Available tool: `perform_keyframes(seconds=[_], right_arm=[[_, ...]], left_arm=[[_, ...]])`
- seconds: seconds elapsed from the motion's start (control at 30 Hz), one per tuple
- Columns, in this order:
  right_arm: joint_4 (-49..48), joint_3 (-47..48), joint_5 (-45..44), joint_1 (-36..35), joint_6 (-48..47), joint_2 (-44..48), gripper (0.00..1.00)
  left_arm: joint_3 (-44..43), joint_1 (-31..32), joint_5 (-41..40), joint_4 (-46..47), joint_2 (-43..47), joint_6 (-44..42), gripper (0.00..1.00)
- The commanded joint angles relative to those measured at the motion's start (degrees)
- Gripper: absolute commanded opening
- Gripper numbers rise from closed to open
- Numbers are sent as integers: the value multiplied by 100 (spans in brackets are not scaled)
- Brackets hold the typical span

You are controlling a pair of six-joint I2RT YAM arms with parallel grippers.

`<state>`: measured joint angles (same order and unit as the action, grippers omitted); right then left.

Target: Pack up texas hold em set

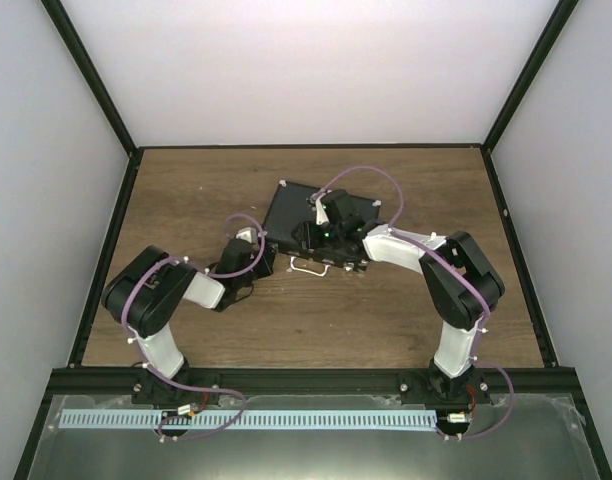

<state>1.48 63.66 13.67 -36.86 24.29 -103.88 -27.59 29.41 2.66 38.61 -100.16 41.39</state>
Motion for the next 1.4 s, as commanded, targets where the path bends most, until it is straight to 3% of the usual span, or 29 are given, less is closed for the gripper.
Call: perform_keyframes(seconds=[0.0,0.17,0.43,0.6,0.8,1.0,1.17,1.37], right_arm=[[674,-283,250,-93,202,-37,57],[726,-269,225,-93,213,281,57],[1335,-351,-709,-78,-16,1347,60],[1634,-730,-1224,154,-24,2220,66],[1526,-1540,-1249,994,180,3100,70],[943,-2274,-358,1883,305,3358,72],[245,-2455,583,2170,497,2959,71],[-162,-2376,830,2219,608,2378,70]], left_arm=[[-164,-40,-278,404,-318,206,13],[-653,-58,-321,203,-606,105,15],[-1310,-284,-263,-389,-657,-339,20],[-1045,-570,-329,-791,80,-595,26],[-891,-627,-420,-1805,1532,-1116,47],[-1265,-398,594,-2734,1922,-966,60],[-1296,286,1081,-2401,1583,-293,65],[-1821,972,1151,-2198,875,9,67]])
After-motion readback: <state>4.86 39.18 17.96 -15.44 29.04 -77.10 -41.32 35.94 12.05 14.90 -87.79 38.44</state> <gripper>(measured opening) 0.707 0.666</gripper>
